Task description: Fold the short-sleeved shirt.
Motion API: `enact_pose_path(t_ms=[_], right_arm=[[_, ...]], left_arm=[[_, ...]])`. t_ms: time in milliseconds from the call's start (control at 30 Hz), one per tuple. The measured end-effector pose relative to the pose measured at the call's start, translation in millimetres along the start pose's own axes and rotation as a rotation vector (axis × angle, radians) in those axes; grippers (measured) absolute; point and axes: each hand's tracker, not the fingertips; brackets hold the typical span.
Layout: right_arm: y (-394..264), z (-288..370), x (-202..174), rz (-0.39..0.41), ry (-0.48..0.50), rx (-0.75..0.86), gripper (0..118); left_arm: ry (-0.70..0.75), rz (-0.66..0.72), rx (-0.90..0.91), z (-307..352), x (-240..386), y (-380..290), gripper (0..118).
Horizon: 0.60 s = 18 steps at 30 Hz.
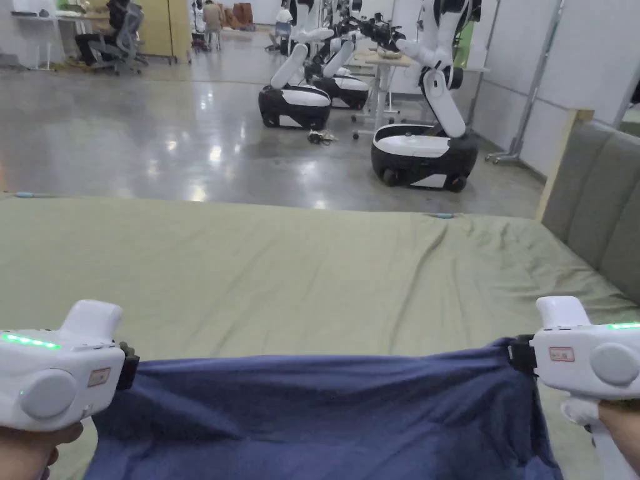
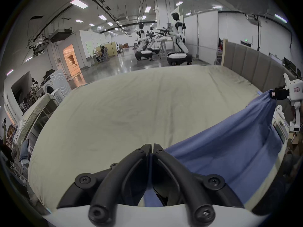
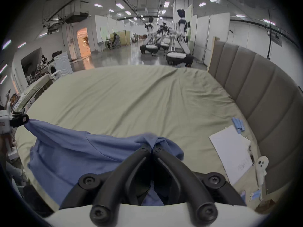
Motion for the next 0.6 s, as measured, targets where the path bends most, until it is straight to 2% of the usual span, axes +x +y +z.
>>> enact_pose_path(t_ms=[167,333,400,500,533,567,600], right_arm=[[-60.6,72.6,-10.9,0.071,-0.033,0.007,1],[-149.8,77.7,-31.0,0.103,-0.052,-0.096,1],[-179.3,68.4,-35.4,0.09,-0.073,-0.134,1],[-199.2,57.9,-34.6,-0.004,-0.063,-0.148,2],[-200.1,60.3,-34.0,-0.02,-0.059,-0.126,8],[-199.7,65.0,-33.3,-0.034,-0.05,-0.093,29],[-195.9,72.5,-32.0,-0.039,-0.043,-0.073,60]], left_arm=[[-0.041,0.009,-0.006,82.0,4.8,-59.0,5],[-0.042,0.022,-0.132,94.1,19.5,-139.1,5],[-0.031,0.054,-0.166,75.9,20.3,-163.6,5],[0.01,0.048,-0.17,63.6,30.1,-179.9,7],[0.028,0.037,-0.163,60.9,31.0,-181.1,26],[0.036,0.031,-0.145,63.9,32.8,-180.2,47],[0.068,0.016,-0.129,70.8,33.3,-177.2,64]])
